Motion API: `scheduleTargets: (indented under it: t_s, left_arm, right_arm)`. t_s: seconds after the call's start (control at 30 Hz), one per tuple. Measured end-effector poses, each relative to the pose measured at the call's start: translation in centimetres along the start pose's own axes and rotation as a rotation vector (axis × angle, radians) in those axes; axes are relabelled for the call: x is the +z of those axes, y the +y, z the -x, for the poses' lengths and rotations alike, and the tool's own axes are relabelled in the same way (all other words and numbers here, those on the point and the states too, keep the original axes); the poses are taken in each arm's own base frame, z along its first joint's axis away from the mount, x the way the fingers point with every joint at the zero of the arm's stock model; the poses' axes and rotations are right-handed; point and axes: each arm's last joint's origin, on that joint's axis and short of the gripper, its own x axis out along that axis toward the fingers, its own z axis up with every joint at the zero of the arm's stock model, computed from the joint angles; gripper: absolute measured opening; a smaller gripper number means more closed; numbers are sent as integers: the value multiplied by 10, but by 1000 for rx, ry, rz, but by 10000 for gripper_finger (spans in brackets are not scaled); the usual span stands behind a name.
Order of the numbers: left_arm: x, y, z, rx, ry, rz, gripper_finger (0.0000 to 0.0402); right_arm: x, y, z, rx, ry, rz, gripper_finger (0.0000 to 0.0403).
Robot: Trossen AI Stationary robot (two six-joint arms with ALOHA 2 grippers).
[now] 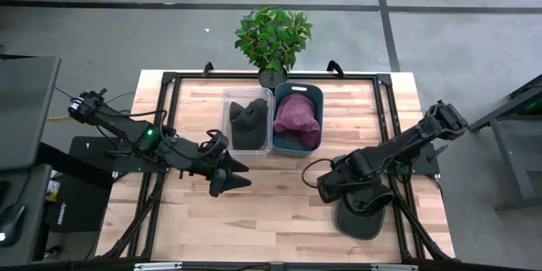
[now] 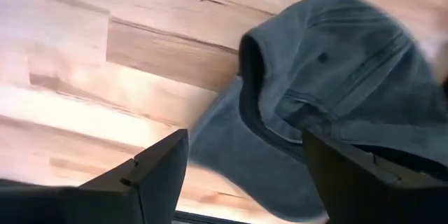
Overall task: Pick & Place hat
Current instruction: Put the black cap into the blue bin
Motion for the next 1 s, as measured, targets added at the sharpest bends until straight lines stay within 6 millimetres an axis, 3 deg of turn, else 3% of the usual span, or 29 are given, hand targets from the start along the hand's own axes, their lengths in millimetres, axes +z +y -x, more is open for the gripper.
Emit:
scheduleTargets:
  t_s: [0.33, 0.63, 1.0]
  left_arm:
    - [-3, 4, 0, 28, 41, -12, 311]
    - [-5, 6, 0, 41, 72, -35, 311]
    - [-8, 9, 1, 69, 118, -46, 311]
  right_arm:
    - [9, -1, -13, 1, -1, -105, 276]
    - [14, 15, -34, -41, 33, -147, 275]
    - [17, 19, -55, -151, 13, -187, 275]
